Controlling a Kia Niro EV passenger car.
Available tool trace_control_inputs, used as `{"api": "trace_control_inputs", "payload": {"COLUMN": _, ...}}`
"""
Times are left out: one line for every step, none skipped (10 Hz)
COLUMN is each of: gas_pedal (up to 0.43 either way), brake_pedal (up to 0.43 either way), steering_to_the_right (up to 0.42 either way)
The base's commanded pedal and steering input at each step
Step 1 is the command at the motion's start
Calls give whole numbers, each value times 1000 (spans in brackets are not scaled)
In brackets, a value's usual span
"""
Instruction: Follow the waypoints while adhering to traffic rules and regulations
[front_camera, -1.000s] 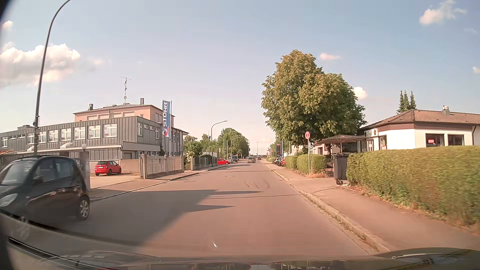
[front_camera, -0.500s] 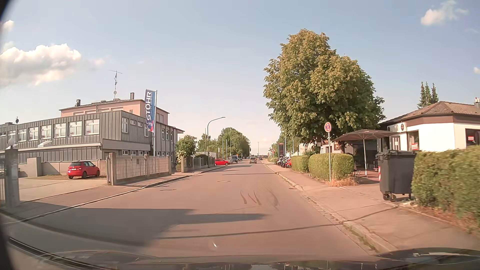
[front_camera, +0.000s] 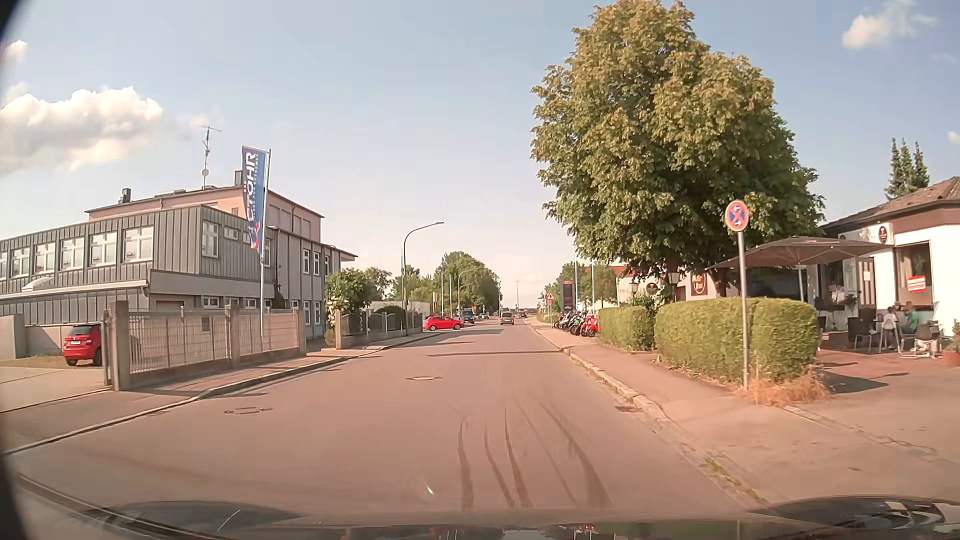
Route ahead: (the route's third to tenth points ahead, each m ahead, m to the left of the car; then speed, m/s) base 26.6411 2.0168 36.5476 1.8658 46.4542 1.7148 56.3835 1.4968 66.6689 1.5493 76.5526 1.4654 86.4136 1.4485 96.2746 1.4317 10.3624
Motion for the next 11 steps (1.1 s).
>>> {"api": "trace_control_inputs", "payload": {"gas_pedal": 118, "brake_pedal": 12, "steering_to_the_right": -1}}
{"api": "trace_control_inputs", "payload": {"gas_pedal": 118, "brake_pedal": 12, "steering_to_the_right": -2}}
{"api": "trace_control_inputs", "payload": {"gas_pedal": 118, "brake_pedal": 12, "steering_to_the_right": -2}}
{"api": "trace_control_inputs", "payload": {"gas_pedal": 118, "brake_pedal": 12, "steering_to_the_right": -1}}
{"api": "trace_control_inputs", "payload": {"gas_pedal": 118, "brake_pedal": 12, "steering_to_the_right": -2}}
{"api": "trace_control_inputs", "payload": {"gas_pedal": 118, "brake_pedal": 12, "steering_to_the_right": -2}}
{"api": "trace_control_inputs", "payload": {"gas_pedal": 118, "brake_pedal": 12, "steering_to_the_right": -2}}
{"api": "trace_control_inputs", "payload": {"gas_pedal": 110, "brake_pedal": 12, "steering_to_the_right": -1}}
{"api": "trace_control_inputs", "payload": {"gas_pedal": 110, "brake_pedal": 12, "steering_to_the_right": -1}}
{"api": "trace_control_inputs", "payload": {"gas_pedal": 110, "brake_pedal": 12, "steering_to_the_right": 0}}
{"api": "trace_control_inputs", "payload": {"gas_pedal": 110, "brake_pedal": 12, "steering_to_the_right": 0}}
